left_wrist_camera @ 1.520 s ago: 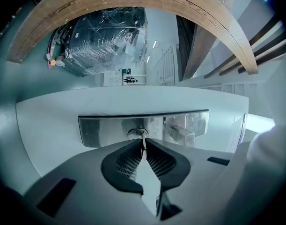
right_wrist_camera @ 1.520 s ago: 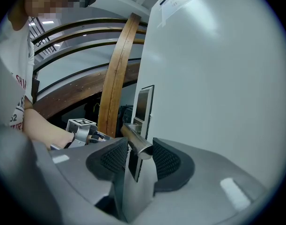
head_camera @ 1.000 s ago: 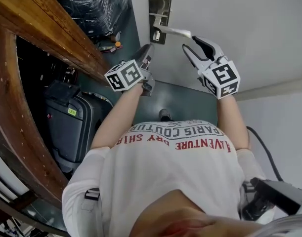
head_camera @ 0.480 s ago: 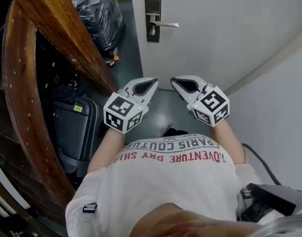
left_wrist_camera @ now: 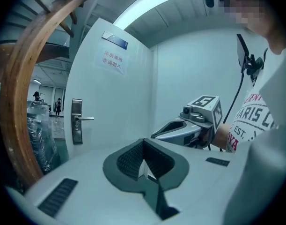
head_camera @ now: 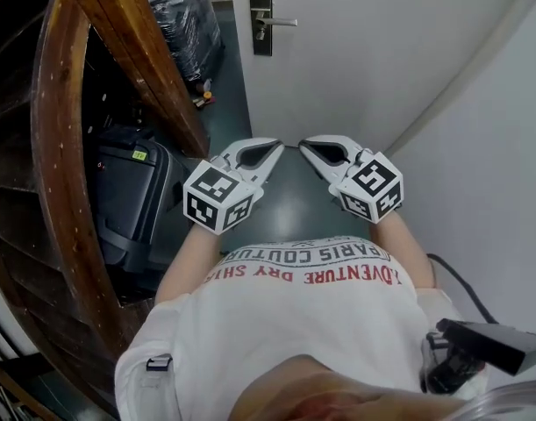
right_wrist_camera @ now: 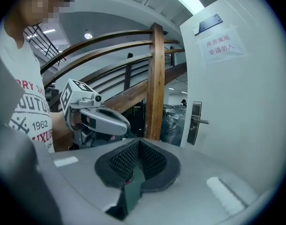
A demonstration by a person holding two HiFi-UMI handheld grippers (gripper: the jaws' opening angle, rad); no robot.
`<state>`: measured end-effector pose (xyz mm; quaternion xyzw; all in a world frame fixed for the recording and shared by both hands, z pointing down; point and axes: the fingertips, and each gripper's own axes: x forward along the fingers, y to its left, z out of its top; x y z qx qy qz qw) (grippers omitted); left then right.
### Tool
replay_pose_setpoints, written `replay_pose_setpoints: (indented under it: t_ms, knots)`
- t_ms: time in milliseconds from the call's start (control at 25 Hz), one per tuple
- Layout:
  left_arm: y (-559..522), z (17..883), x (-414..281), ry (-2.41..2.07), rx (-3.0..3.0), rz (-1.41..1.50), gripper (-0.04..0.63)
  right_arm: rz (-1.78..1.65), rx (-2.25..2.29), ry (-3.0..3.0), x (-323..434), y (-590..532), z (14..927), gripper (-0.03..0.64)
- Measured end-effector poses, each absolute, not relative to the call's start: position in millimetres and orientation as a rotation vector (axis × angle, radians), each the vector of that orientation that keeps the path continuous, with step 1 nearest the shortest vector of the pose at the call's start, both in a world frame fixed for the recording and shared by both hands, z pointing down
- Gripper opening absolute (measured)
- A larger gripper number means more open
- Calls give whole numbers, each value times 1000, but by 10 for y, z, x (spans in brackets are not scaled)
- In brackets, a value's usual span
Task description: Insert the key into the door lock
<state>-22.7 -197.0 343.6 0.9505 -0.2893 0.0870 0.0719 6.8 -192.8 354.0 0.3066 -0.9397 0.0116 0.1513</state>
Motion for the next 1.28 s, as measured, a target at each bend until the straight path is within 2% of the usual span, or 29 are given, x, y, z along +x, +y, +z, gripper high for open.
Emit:
replay_pose_setpoints:
  t_ms: [360, 560, 1280]
  knots:
    - [204, 3806, 639, -770, 2835, 283, 2, 116, 973, -2678, 932, 180, 3913, 2]
    - [988, 3694, 815, -779, 2841, 292, 2, 108, 998, -2705, 1145, 936, 3795, 2]
    - [1812, 3650, 774, -869, 2852, 321, 2, 66, 929, -2786, 1053, 1784, 3703, 1]
